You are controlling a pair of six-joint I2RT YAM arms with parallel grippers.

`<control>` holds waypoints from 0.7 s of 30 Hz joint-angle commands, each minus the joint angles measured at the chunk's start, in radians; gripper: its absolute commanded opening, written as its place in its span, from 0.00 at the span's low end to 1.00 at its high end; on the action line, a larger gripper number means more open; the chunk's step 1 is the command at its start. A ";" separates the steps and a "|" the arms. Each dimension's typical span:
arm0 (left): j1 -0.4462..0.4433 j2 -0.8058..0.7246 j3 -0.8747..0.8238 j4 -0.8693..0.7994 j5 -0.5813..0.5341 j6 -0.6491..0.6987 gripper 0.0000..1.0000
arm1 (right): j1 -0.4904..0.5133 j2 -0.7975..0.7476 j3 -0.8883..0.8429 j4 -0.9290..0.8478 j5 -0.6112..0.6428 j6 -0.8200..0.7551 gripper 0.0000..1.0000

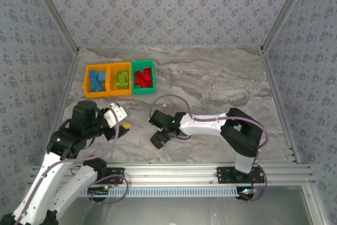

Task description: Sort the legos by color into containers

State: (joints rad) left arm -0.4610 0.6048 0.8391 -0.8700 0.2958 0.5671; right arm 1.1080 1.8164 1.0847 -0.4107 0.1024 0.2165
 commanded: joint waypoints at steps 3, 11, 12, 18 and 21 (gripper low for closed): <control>-0.038 0.000 0.017 -0.058 -0.044 0.091 0.64 | 0.010 0.058 0.042 -0.005 0.013 -0.072 0.92; -0.043 -0.037 -0.001 -0.037 -0.056 0.094 0.65 | 0.001 0.039 0.018 0.028 -0.044 -0.050 0.57; -0.043 -0.042 -0.002 -0.030 -0.053 0.091 0.65 | -0.001 0.028 0.017 0.031 -0.046 -0.046 0.56; -0.041 -0.053 0.024 0.064 -0.098 -0.045 0.65 | -0.021 -0.132 0.022 0.129 -0.081 -0.039 0.54; -0.038 -0.047 0.044 0.150 -0.149 -0.166 0.67 | -0.058 -0.189 0.029 0.284 -0.123 -0.043 0.54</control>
State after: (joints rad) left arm -0.4976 0.5571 0.8387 -0.8322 0.1974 0.5308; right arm 1.0794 1.7058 1.1004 -0.2985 0.0261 0.1677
